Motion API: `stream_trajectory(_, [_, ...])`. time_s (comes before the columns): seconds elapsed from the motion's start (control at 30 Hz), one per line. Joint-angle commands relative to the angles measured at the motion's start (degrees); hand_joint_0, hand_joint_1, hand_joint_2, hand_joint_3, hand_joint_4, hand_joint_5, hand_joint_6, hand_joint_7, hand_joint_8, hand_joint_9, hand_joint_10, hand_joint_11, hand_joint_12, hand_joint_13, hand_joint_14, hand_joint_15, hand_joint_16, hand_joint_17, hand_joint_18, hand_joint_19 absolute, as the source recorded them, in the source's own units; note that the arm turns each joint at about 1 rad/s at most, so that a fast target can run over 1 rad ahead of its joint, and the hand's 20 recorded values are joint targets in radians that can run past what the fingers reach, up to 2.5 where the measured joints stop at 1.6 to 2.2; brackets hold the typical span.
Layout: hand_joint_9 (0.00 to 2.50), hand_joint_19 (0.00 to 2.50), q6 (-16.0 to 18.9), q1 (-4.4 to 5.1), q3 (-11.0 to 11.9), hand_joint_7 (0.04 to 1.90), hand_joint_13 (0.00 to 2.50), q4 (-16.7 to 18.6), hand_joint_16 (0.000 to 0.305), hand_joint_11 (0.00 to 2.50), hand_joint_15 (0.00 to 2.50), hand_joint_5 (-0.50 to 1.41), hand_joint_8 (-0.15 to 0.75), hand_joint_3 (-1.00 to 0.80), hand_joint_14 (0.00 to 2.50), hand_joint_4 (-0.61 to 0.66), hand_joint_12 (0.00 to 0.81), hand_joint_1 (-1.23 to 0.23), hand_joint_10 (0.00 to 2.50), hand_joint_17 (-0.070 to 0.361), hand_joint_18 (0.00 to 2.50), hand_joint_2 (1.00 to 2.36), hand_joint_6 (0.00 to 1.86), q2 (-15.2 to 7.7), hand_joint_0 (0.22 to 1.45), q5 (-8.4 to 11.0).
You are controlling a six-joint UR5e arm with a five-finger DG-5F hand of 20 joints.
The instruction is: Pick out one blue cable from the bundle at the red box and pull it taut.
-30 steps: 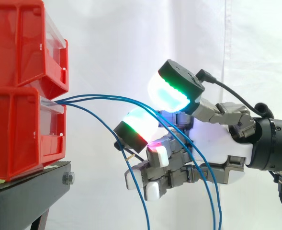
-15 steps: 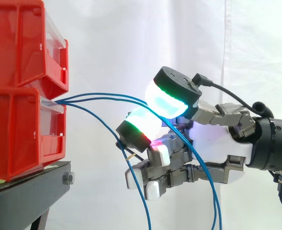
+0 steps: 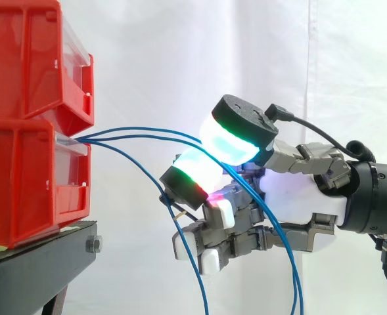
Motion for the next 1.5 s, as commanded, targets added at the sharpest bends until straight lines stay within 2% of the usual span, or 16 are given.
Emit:
stream_trajectory(0.0, [1.15,0.58,-0.1,0.0,0.0,1.23,0.9,-0.1,0.044,0.66,0.36,-0.17,0.24,-0.5,0.02,-0.05,0.308,-0.95,0.02,0.099,0.79,1.0,0.91,0.0,0.76,0.01])
stream_trajectory(0.13, [1.15,0.56,0.0,0.0,0.0,1.19,0.9,-0.2,0.044,0.67,0.36,-0.17,0.236,-0.5,0.01,0.0,0.307,-0.98,0.02,0.099,0.79,1.0,0.91,0.0,0.74,-0.17])
stream_trajectory(0.23, [1.15,0.58,0.5,0.0,0.0,1.15,0.9,-0.2,0.044,0.66,0.36,-0.17,0.231,-0.5,0.02,0.03,0.307,-0.97,0.03,0.098,0.79,1.0,0.91,0.0,0.66,0.01])
stream_trajectory(0.37, [1.15,0.61,0.8,0.0,0.0,1.12,0.91,-0.2,0.046,0.67,0.37,-0.16,0.242,-0.5,0.02,0.07,0.324,-0.84,0.02,0.104,0.8,1.0,0.89,0.0,0.54,0.1])
stream_trajectory(0.57, [1.16,0.62,0.9,0.0,-0.1,1.05,0.91,-0.2,0.049,0.63,0.37,-0.16,0.257,-0.5,0.01,0.1,0.338,-0.65,0.02,0.11,0.82,1.0,0.85,0.0,0.51,0.1])
stream_trajectory(0.73, [1.17,0.63,0.9,0.0,0.0,1.03,0.92,-0.2,0.05,0.62,0.37,-0.15,0.258,-0.5,0.01,0.1,0.343,-0.55,0.02,0.112,0.82,1.0,0.84,0.0,0.5,0.1])
stream_trajectory(0.9, [1.17,0.66,0.9,0.0,0.0,1.05,0.9,-0.1,0.047,0.63,0.37,-0.15,0.247,-0.5,0.01,0.08,0.331,-0.42,0.02,0.106,0.79,1.0,0.83,0.0,0.54,0.1])
stream_trajectory(1.0, [1.16,0.68,0.9,0.0,0.0,1.09,0.89,-0.2,0.046,0.64,0.38,-0.15,0.241,-0.5,0.02,0.07,0.322,-0.42,0.02,0.103,0.77,1.0,0.82,0.0,0.59,0.1])
stream_trajectory(1.07, [1.16,0.68,0.9,0.0,0.0,1.11,0.88,-0.2,0.046,0.64,0.39,-0.15,0.244,-0.5,0.02,0.06,0.321,-0.48,0.02,0.103,0.77,1.0,0.83,0.0,0.61,0.1])
stream_trajectory(1.33, [1.14,0.69,0.9,0.0,0.0,1.16,0.87,-0.2,0.048,0.65,0.39,-0.16,0.257,-0.24,0.02,0.07,0.331,-0.6,0.02,0.107,0.76,1.02,0.87,0.0,0.59,0.01])
stream_trajectory(1.47, [1.13,0.68,0.9,0.0,0.0,1.16,0.87,-0.2,0.048,0.65,0.39,-0.16,0.261,-0.18,0.02,0.06,0.332,-0.65,0.02,0.108,0.76,1.02,0.89,0.0,0.59,-0.17])
